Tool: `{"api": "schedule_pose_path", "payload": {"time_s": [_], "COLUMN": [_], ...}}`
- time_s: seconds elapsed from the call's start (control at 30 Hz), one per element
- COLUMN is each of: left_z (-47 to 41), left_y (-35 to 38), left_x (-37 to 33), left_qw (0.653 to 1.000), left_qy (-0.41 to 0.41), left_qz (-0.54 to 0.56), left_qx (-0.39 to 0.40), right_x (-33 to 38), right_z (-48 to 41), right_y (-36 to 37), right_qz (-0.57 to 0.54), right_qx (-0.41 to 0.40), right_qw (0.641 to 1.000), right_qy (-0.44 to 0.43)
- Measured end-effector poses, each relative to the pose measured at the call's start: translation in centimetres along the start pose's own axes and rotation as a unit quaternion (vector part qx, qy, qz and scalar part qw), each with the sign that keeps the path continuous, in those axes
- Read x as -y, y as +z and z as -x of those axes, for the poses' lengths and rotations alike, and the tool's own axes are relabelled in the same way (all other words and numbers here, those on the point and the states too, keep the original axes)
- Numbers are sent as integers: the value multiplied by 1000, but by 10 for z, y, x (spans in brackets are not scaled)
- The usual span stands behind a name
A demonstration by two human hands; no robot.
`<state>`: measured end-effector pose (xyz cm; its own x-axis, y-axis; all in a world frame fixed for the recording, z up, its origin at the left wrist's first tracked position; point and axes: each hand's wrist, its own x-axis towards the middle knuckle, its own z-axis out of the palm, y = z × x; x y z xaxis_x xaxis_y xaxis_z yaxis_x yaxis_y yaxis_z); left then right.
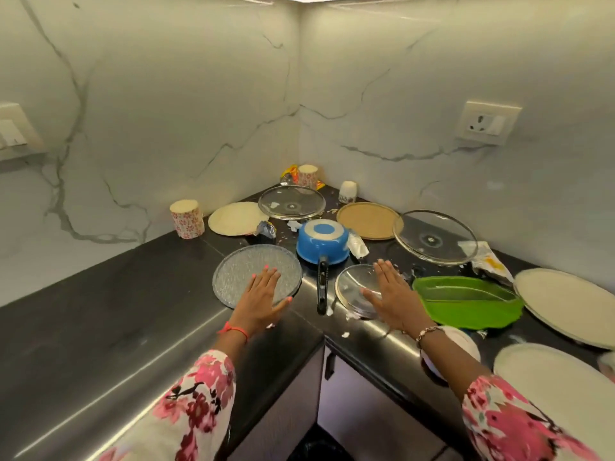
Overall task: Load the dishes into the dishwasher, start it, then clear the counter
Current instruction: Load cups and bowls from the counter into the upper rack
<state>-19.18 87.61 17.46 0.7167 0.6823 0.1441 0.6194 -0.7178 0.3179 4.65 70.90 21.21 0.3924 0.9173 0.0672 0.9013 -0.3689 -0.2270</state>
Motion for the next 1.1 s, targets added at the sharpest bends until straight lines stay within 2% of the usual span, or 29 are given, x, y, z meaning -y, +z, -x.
{"api": "schedule_pose_path", "payload": {"time_s": [0.23,0.47,0.57,0.67,0.8,0.9,1.1], "left_z": [-115,-222,-253,-273,-291,-296,-297], "left_y": [4,35,51,68,84,86,92], "left_x": [36,75,87,93,99,99,104], "left_qw": [999,996,996,995,995,995,998], "left_qy": [-26,-25,-10,-11,-43,-49,-34], "left_qz": [-24,18,53,87,83,73,41], "left_qx": [28,84,69,54,44,39,24], "right_x": [-26,-41,-45,-50,-57,-64,-74], "right_z": [-127,-256,-302,-345,-398,-436,-500], "right_y": [4,20,29,40,49,53,58], "right_qz": [-6,-23,-23,-20,-44,-22,8], "right_qx": [34,43,48,43,8,-14,1], "right_qw": [999,998,998,998,998,999,997], "right_qy": [16,42,45,43,42,42,75]}}
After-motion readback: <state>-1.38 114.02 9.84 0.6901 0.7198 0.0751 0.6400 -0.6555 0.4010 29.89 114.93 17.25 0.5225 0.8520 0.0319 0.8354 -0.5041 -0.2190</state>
